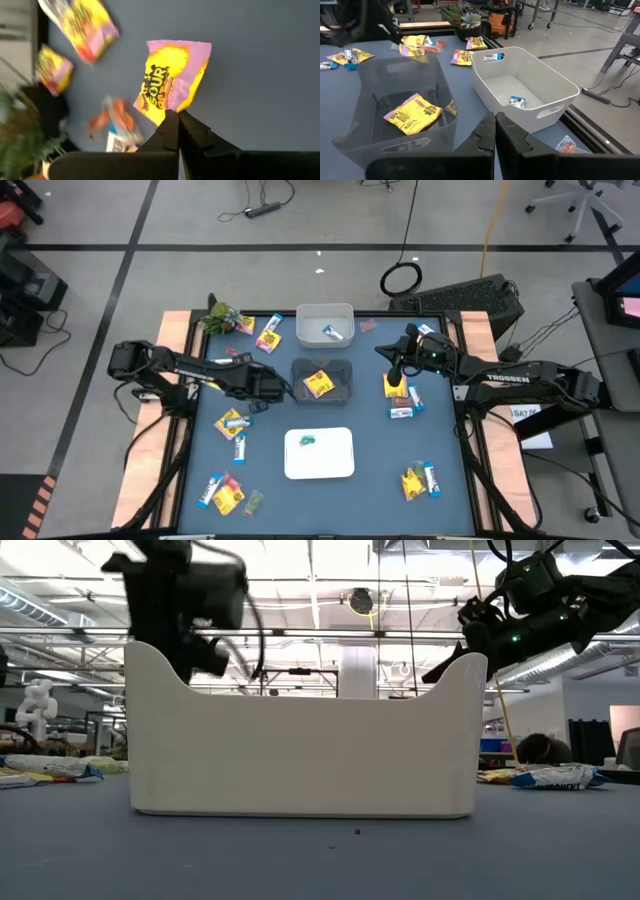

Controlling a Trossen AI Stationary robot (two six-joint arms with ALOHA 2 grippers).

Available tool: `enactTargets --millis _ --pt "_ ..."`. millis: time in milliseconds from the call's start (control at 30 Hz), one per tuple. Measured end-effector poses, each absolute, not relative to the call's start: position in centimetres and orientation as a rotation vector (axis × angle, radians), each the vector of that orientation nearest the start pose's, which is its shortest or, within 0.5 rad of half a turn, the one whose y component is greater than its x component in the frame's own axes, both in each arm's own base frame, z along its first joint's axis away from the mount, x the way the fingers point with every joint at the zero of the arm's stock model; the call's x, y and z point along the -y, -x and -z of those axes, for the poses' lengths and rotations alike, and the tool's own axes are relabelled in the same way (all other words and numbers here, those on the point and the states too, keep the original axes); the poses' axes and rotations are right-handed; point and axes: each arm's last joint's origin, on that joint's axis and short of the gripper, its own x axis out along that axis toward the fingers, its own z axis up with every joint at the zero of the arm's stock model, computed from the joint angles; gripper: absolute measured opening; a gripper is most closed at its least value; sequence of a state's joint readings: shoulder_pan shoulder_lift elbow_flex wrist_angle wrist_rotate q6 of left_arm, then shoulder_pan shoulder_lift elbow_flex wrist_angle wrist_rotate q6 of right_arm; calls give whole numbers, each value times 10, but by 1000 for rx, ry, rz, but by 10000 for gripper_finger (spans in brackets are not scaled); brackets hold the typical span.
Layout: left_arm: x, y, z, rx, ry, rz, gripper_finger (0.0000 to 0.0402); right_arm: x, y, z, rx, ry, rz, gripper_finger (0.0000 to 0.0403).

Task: Sort candy
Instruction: Put the yellow candy into the black bin

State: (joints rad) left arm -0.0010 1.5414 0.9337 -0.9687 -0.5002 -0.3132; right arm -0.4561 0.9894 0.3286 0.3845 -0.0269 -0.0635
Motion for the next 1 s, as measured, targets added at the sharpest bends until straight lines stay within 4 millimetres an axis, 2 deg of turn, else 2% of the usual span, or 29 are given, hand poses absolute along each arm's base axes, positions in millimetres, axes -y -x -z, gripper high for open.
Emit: enactTargets --millis 167,267,400,567,733,1000 --pt "-10 -265 -215 -1326 -305 -682 3 87 -178 -194 -289 -6 417 0" --pt "-9 -275 -230 -1260 -318 -667 2 87 -178 -194 -291 -6 417 0" --pt "-6 -293 -245 -1142 -319 -554 2 87 -178 -194 -292 -6 417 0" --pt "-4 -316 -253 -960 -252 -363 2 87 -179 -192 -302 -9 417 0" --pt "-11 -337 -245 -874 -195 -239 2 88 -181 -187 -328 -16 415 0" --pt "-38 -357 -198 -987 -188 -256 2 90 -185 -179 -362 -24 414 0"
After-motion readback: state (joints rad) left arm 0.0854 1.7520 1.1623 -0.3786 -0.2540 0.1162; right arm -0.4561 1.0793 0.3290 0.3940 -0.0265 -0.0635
